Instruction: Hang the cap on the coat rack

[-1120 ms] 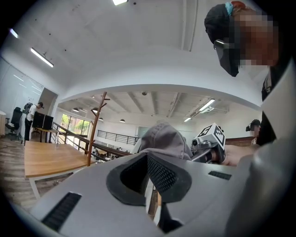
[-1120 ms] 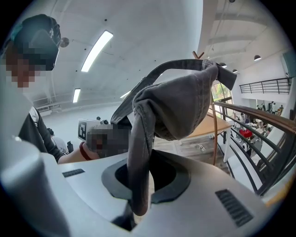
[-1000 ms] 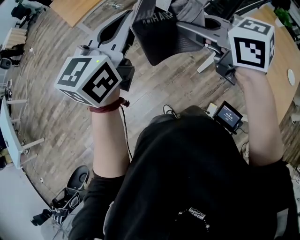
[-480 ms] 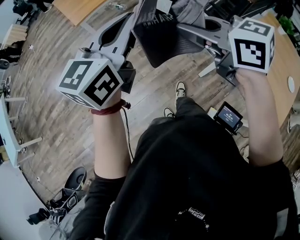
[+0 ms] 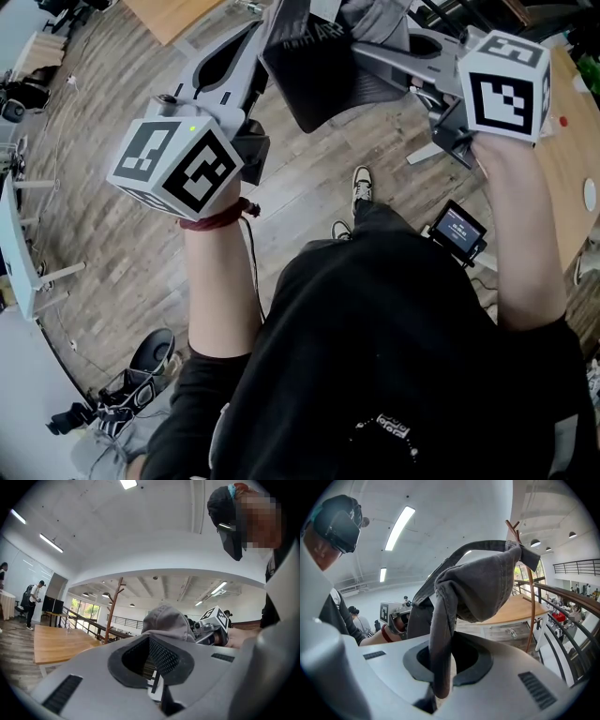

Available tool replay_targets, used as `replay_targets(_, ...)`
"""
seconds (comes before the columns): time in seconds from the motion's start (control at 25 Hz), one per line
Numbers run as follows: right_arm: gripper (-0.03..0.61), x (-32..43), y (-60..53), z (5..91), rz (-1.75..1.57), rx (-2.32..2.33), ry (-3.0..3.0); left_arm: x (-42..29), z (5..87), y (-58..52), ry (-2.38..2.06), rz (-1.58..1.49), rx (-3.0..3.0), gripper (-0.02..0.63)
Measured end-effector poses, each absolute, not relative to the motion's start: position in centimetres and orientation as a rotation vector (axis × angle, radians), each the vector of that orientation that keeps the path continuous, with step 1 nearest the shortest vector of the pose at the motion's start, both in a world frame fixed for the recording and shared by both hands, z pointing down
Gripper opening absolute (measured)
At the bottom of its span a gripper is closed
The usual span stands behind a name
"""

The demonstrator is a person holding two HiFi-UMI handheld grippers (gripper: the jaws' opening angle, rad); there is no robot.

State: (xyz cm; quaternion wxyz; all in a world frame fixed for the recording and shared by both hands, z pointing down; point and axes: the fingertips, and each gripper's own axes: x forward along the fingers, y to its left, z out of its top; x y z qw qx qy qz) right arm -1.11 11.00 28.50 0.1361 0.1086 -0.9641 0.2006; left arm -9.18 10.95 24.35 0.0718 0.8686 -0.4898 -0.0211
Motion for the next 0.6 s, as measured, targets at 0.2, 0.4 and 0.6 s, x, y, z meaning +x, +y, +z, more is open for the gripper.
replay_targets(0.2, 0.04, -1.3, 8.2, 28.9, 0.589, 0.286, -2.787, -9.2, 24.8, 8.2, -1.487, -0.055, 2.593, 0.005)
replay_targets(0.4, 0.04, -1.4, 4.5, 28.7, 0.603, 0.275, -2.782, -9.7, 24.2, 4.6, -1.504, -0.066, 2.585, 0.005)
replay_targets(0.6, 0.04, -0.4, 0.3, 27.7, 0.606, 0.261, -2.782, -8.6, 23.2, 0.5, -1.512, -0.069, 2.581, 0.005)
